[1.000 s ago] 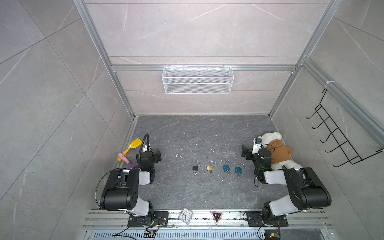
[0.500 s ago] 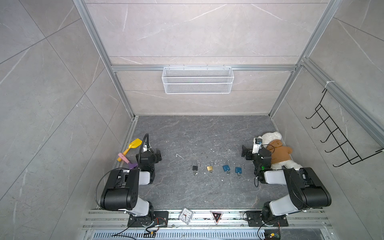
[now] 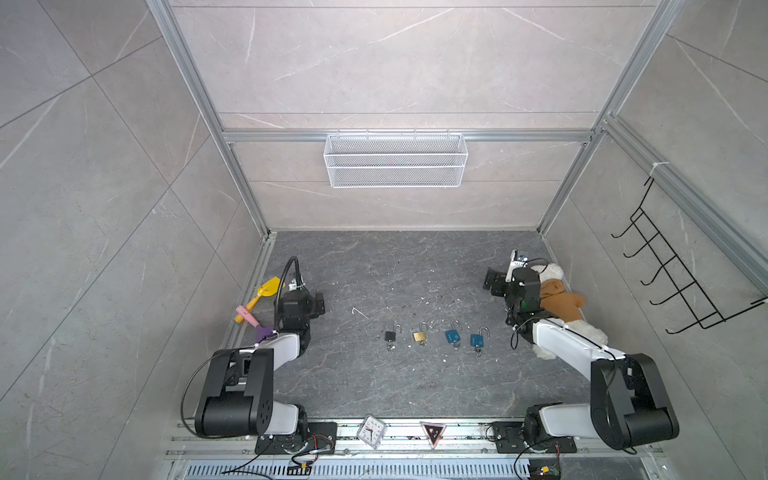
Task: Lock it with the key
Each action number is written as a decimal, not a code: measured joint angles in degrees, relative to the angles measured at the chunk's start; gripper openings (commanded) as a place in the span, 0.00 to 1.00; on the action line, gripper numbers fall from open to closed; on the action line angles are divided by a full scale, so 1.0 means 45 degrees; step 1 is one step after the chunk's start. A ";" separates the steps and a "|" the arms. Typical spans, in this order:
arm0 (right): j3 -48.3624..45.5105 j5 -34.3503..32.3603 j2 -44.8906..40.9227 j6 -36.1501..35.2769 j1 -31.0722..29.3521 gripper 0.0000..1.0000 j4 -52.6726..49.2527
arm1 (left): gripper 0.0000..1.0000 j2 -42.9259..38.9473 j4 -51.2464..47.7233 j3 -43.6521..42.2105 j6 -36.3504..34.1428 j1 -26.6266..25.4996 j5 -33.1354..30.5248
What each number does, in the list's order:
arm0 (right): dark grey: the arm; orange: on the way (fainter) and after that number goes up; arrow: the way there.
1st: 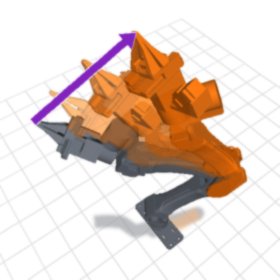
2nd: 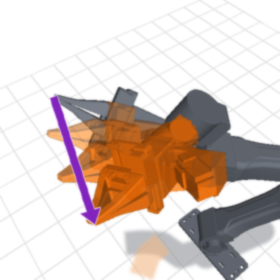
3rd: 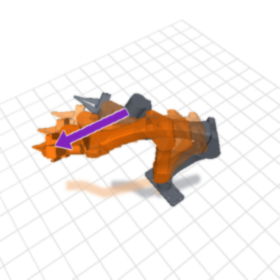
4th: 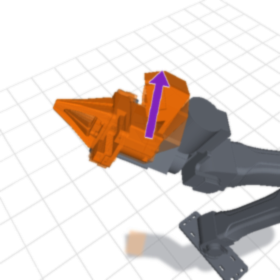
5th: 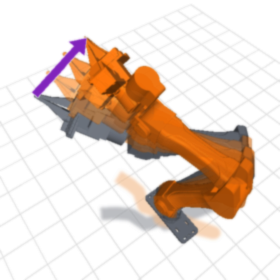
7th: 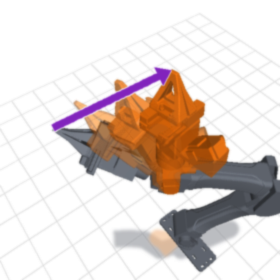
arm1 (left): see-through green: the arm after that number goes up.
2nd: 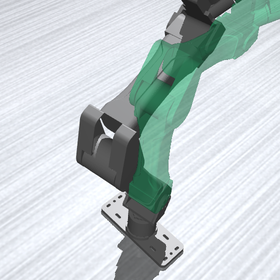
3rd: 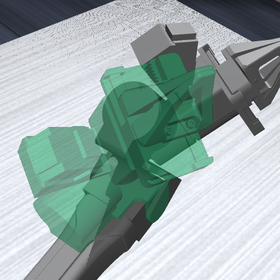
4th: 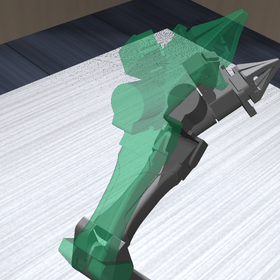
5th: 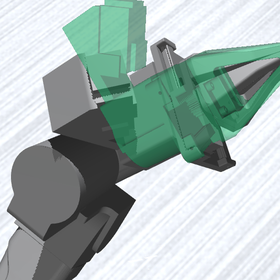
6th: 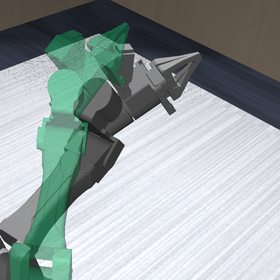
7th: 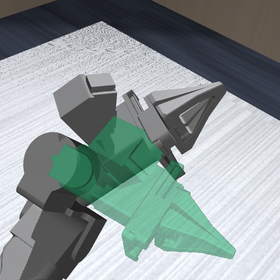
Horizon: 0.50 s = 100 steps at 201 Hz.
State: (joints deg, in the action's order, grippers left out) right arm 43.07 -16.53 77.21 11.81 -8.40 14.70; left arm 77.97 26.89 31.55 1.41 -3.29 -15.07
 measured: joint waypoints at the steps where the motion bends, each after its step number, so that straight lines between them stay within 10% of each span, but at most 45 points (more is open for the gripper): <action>1: 0.0053 0.0010 -0.0024 0.0063 -0.0010 1.00 -0.0102 | 1.00 -0.0044 -0.0024 0.0039 0.0024 -0.0010 0.0019; 67: 0.0996 0.1404 -0.1889 0.3055 -0.1273 0.93 -0.7456 | 1.00 -0.1681 -0.4085 0.1535 0.3861 -0.0505 0.2176; 100: 0.0719 0.1501 -0.2603 0.3871 -0.2365 0.78 -0.9262 | 1.00 -0.2006 -0.5537 0.1559 0.4881 -0.2764 0.3191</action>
State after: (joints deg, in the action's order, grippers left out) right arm 46.30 -9.78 65.49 29.23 -19.05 -26.98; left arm 68.95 1.98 38.57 23.38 -15.73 -0.71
